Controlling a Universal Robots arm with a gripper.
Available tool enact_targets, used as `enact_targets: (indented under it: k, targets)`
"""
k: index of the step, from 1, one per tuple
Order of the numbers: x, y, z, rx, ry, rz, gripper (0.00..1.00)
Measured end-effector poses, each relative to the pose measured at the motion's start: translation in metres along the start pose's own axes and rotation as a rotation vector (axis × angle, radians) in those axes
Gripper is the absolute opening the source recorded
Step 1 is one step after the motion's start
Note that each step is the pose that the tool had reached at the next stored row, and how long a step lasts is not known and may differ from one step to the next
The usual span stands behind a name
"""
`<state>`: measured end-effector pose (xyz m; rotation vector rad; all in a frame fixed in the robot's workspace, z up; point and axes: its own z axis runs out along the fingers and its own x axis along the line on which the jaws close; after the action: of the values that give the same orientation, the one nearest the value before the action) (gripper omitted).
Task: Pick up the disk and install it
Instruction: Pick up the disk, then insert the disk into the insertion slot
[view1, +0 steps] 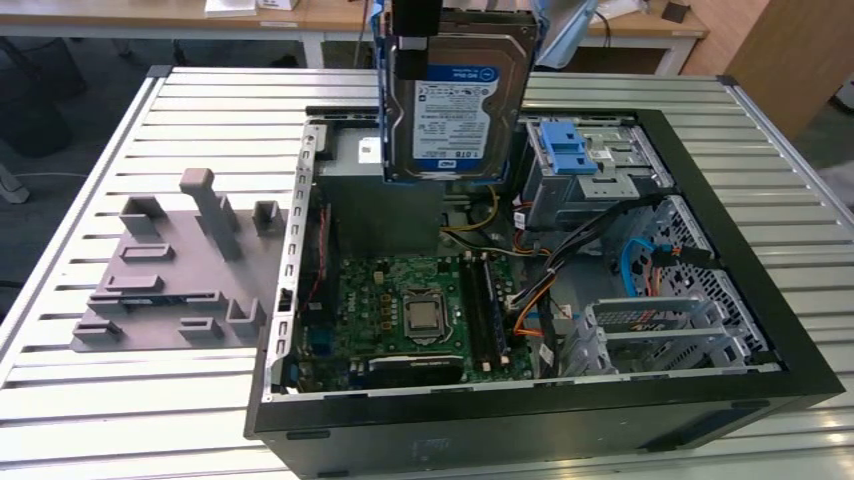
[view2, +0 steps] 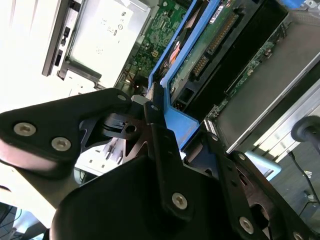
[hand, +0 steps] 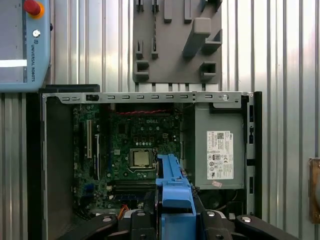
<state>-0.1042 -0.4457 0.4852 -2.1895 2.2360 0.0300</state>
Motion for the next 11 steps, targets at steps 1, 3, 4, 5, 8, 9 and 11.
enact_targets:
  k: [1,3,4,5,8,9,11]
  targets:
    - [0.0001,-0.0022,0.0000,0.0000,0.0000,0.000,0.36]
    - [0.0002,-0.0066,0.0000,0.0000,0.0000,0.000,0.36]
    - [0.0003,-0.0088,0.0000,0.0000,0.0000,0.000,0.36]
    - [0.0003,-0.0111,0.0001,0.0000,0.0000,0.000,0.36]
    - [0.0007,-0.0176,0.0001,0.0000,-0.0001,0.000,0.36]
    - [0.0007,-0.0199,0.0001,0.0000,-0.0001,0.000,0.36]
    - [0.0010,-0.0244,0.0001,0.0000,0.0000,0.000,0.36]
